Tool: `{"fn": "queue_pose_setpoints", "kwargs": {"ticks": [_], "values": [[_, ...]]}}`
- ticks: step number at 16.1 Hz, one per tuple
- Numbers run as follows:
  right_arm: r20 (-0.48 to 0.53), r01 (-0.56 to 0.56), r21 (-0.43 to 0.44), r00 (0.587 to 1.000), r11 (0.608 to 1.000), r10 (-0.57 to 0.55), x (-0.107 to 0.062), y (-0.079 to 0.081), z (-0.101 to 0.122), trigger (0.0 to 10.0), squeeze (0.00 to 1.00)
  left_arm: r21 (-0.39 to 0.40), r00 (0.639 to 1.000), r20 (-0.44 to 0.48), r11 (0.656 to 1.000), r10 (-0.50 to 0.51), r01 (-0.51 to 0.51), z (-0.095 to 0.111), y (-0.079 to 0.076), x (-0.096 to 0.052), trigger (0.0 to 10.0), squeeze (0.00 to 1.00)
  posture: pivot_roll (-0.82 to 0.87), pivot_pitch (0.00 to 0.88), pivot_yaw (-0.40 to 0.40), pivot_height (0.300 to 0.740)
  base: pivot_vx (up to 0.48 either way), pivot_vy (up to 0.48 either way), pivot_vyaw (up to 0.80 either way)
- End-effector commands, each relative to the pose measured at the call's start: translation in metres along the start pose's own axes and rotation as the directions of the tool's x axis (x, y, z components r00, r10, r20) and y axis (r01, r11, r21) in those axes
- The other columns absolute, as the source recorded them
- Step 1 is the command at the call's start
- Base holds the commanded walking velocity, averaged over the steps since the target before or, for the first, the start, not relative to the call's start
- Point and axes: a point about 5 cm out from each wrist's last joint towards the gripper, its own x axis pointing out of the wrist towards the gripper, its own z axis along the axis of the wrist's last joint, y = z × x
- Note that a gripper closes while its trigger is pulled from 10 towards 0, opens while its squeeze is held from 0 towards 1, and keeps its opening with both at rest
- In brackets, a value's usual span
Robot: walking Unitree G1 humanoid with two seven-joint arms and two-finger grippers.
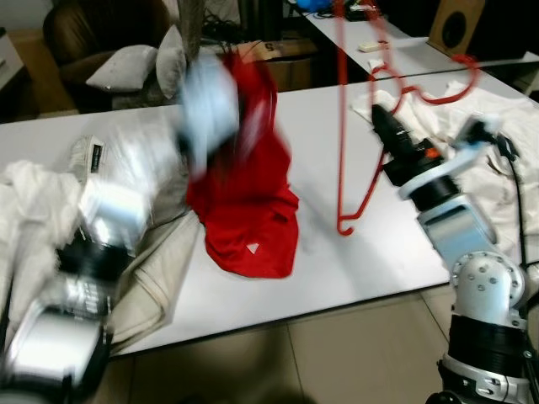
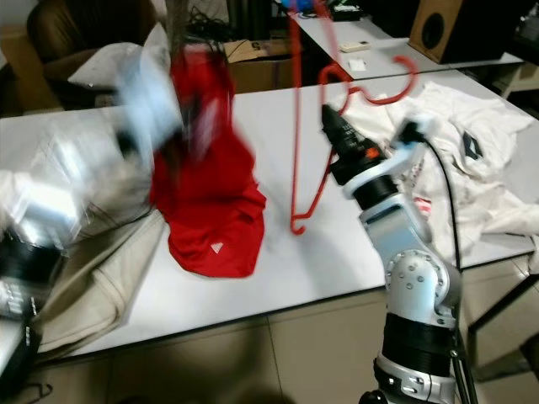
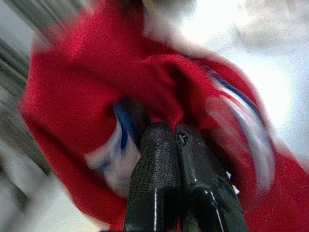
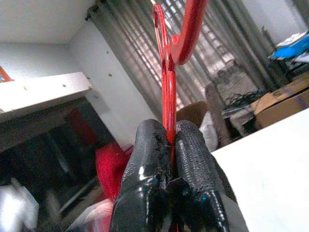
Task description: Hang hanger
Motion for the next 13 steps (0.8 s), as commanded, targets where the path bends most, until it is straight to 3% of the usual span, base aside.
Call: {"fn": "queue_pose_setpoints", "kwargs": {"ticks": [1,3,5,9,10,12,13], "values": [[0.004,-0.008,-0.006,1.000,1.000,0.008,-0.002,0.004,-0.001,10.0,0.00,0.044,0.999,-0.030,0.998,-0.043,0.045,-0.001,-0.006,0.003,0.0,0.00,0.03,0.000,0.035,0.740,0.000,0.000,0.00],[-0.010,0.000,-0.022,1.000,1.000,0.000,-0.003,0.004,-0.002,10.0,0.00,0.074,0.992,-0.102,0.993,-0.079,0.087,-0.012,-0.013,0.002,0.0,0.00,0.03,0.000,0.028,0.740,0.000,0.000,0.00],[-0.005,0.016,-0.033,1.000,0.999,-0.016,-0.004,0.002,-0.002,10.0,0.00,0.053,0.992,-0.103,0.995,-0.078,0.083,-0.014,-0.015,0.003,0.0,0.00,0.03,0.000,0.027,0.740,0.000,0.000,0.00],[0.047,-0.035,0.132,0.998,0.991,0.029,0.000,0.018,-0.004,10.0,0.00,-0.158,0.995,0.067,0.984,-0.072,0.082,0.016,-0.015,0.015,0.0,0.00,0.04,0.000,0.030,0.740,0.000,0.000,0.00],[0.052,-0.034,0.173,0.998,0.984,0.025,0.001,0.020,-0.009,10.0,0.00,-0.244,0.988,0.133,0.963,-0.081,0.112,0.029,-0.016,0.018,0.0,0.00,0.04,0.000,0.041,0.740,0.000,0.000,0.00],[0.036,0.008,0.171,0.999,0.985,-0.014,0.006,0.016,-0.022,10.0,0.00,-0.358,0.967,0.236,0.916,-0.099,0.182,0.052,-0.015,0.019,0.0,0.00,0.04,0.000,0.055,0.740,0.000,0.000,0.00],[0.029,0.045,0.173,0.998,0.984,-0.051,0.007,0.011,-0.026,10.0,0.00,-0.375,0.963,0.252,0.907,-0.097,0.190,0.058,-0.014,0.018,0.0,0.00,0.05,0.000,0.049,0.740,0.000,0.000,0.00]]}}
